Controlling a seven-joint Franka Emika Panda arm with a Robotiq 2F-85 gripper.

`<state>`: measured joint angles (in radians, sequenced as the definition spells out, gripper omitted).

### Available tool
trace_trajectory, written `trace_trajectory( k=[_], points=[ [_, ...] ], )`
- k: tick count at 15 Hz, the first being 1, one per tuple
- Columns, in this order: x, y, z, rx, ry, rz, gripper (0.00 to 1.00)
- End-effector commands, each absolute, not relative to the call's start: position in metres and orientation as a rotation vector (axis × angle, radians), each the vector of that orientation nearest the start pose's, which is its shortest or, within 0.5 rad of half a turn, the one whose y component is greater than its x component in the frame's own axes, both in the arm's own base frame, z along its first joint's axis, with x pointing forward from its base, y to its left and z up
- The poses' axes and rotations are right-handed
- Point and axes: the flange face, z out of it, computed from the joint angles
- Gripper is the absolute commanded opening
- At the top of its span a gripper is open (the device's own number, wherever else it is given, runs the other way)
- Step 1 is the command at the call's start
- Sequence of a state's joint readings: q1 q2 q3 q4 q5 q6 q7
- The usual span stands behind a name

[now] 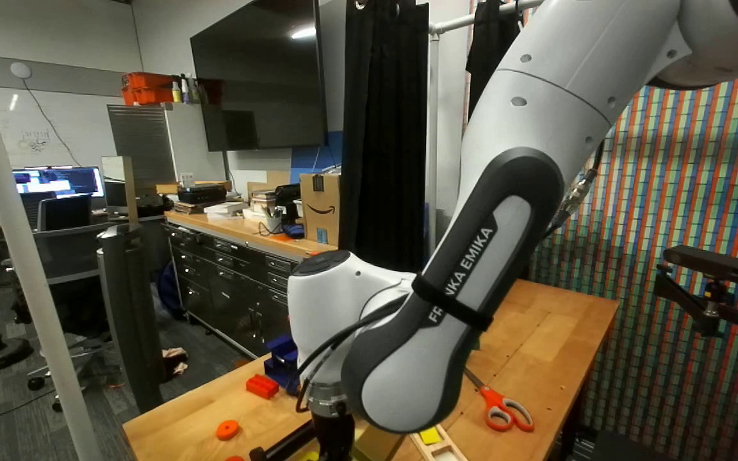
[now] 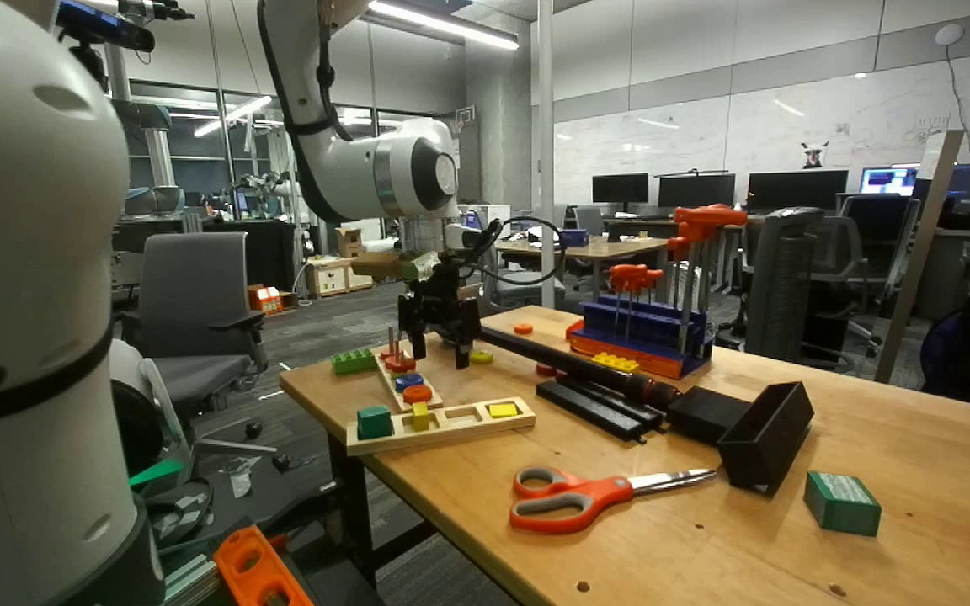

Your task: Take the round orange and yellow blocks from the table and put them on the third and fourth position from the right on the wooden board respectively

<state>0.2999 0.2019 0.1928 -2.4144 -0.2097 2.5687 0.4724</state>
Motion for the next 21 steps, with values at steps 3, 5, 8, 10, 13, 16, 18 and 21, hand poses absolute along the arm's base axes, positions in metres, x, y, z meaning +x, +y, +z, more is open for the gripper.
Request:
trace_trajectory(
  k=[3, 5, 8, 10, 13, 16, 18, 21],
  points=[
    [0.431, 0.253, 0.218, -3.22, -0.443, -0.163, 1.0],
    [0.434, 0.253, 0.222, -3.217, -0.441, -0.215, 1.0],
    [0.438, 0.249, 0.226, -3.206, -0.406, -0.283, 1.0],
    [0.441, 0.246, 0.229, -3.199, -0.356, -0.296, 1.0],
    [0.443, 0.243, 0.233, -3.191, -0.299, -0.305, 1.0],
    [0.445, 0.245, 0.236, -3.166, -0.253, -0.276, 1.0],
    [0.446, 0.243, 0.236, -3.149, -0.217, -0.277, 1.0],
    [0.451, 0.239, 0.235, -3.12, -0.18, -0.294, 1.0]
  ],
)
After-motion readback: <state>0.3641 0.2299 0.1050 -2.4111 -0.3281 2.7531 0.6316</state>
